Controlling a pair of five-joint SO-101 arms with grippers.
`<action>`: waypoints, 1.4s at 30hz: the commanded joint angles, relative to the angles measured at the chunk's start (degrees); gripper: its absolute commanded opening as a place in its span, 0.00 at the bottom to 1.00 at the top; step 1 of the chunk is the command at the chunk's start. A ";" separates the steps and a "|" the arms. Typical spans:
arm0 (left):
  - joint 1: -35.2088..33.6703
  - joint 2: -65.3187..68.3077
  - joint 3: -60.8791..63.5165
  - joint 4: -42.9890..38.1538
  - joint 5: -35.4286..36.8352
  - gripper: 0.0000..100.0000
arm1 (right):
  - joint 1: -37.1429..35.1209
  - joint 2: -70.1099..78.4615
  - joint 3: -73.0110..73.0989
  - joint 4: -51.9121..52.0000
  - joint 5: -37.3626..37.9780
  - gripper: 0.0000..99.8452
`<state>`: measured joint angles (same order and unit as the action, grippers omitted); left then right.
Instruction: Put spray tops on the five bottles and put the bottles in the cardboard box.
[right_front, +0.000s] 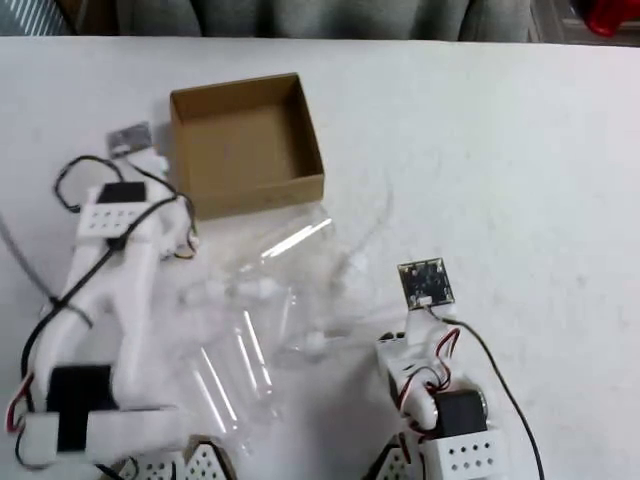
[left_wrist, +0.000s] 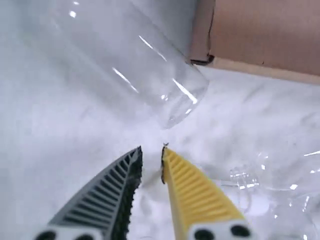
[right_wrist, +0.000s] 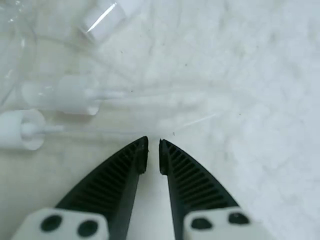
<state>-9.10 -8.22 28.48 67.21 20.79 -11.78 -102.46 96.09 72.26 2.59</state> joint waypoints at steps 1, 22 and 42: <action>-2.42 -9.89 -3.08 4.75 0.00 0.08 | 0.66 -0.66 0.70 0.31 0.62 0.02; -9.27 -5.85 -4.04 -6.33 21.19 0.28 | 0.66 -0.66 0.70 0.31 0.70 0.02; -13.32 19.38 -18.99 -6.68 28.92 0.27 | 2.24 -0.66 0.70 0.31 0.70 0.02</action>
<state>-21.85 9.27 14.15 62.11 49.10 -10.64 -102.46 96.09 72.26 2.59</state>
